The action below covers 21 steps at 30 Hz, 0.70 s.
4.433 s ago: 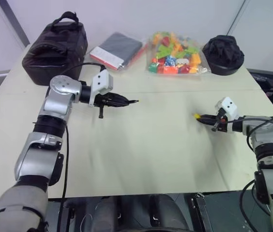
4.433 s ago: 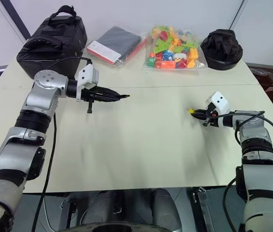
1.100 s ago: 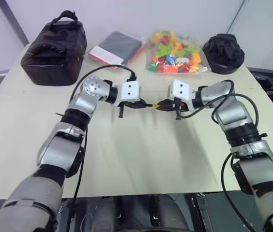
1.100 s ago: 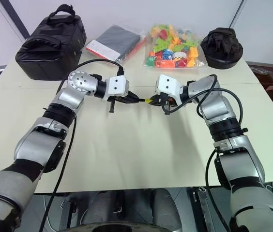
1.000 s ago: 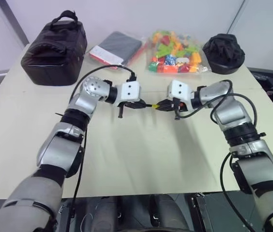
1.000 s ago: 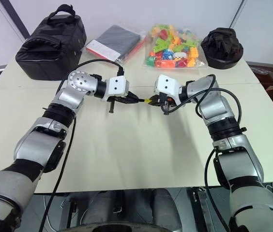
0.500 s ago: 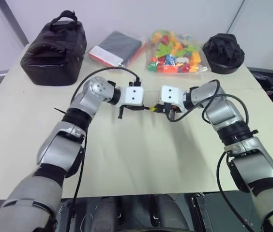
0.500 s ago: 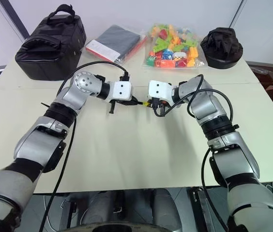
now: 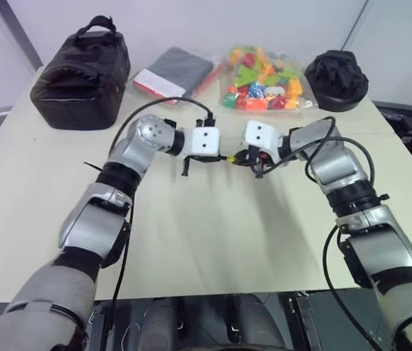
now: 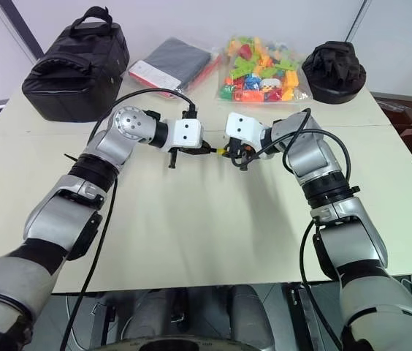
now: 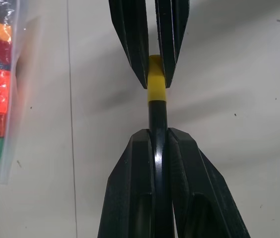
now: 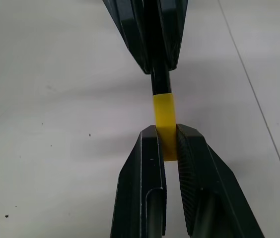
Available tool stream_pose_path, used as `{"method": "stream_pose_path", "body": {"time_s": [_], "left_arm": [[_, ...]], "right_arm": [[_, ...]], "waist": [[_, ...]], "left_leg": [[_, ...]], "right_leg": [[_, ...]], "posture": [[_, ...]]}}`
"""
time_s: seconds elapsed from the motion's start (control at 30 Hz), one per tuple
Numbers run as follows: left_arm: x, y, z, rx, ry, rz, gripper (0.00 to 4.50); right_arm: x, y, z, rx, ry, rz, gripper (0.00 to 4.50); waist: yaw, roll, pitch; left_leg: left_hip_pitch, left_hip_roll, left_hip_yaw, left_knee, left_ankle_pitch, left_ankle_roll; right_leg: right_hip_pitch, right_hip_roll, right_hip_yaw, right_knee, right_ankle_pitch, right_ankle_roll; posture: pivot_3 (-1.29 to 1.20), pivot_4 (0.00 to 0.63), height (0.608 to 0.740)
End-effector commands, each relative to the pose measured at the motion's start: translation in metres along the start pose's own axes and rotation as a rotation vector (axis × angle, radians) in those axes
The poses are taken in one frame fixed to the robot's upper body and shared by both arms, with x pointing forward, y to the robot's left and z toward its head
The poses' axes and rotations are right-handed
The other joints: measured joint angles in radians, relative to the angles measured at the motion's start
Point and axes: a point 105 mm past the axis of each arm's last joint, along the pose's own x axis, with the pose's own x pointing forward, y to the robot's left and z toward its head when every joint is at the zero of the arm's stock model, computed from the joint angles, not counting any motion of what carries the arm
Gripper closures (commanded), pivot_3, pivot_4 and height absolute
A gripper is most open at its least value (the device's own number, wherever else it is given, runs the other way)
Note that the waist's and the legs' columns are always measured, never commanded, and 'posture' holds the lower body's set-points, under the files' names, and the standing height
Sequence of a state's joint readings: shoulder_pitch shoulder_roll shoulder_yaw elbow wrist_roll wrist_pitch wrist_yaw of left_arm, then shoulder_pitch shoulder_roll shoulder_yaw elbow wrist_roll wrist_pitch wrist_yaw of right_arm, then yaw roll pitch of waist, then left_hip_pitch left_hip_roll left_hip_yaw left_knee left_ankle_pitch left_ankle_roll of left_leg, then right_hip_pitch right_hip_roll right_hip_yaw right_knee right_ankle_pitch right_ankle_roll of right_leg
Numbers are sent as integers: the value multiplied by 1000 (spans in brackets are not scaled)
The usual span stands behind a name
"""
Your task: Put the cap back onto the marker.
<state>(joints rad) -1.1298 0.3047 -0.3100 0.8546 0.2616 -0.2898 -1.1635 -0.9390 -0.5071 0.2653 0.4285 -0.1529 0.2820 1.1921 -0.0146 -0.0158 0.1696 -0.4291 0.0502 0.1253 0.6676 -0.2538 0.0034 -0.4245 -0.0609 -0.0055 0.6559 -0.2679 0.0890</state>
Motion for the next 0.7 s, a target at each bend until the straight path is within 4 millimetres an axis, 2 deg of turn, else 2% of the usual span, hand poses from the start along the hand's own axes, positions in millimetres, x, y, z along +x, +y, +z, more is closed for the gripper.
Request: {"method": "stream_pose_path", "body": {"time_s": [0.03,0.17,0.47,0.7], "left_arm": [[17,0,49,98,-176,-26,4500],[16,-1,44,93,-154,-34,4500],[10,4,31,84,-98,-3,4500],[5,11,24,82,-71,37,4500]], "right_arm": [[-1,-6,60,-108,-184,-23,4437],[-2,-3,60,-120,-181,-12,4437],[-4,-3,37,-119,-101,-14,4437],[-7,-5,27,-119,-65,-28,4437]], "waist": [[0,0,0],[1,0,0],[0,0,0],[0,0,0]], "left_leg": [[0,0,0,0,0,0],[0,0,0,0,0,0],[0,0,0,0,0,0],[0,0,0,0,0,0]], "right_leg": [[0,0,0,0,0,0],[0,0,0,0,0,0],[0,0,0,0,0,0],[0,0,0,0,0,0]], "posture": [[0,150,740],[0,150,740],[0,150,740],[0,150,740]]}}
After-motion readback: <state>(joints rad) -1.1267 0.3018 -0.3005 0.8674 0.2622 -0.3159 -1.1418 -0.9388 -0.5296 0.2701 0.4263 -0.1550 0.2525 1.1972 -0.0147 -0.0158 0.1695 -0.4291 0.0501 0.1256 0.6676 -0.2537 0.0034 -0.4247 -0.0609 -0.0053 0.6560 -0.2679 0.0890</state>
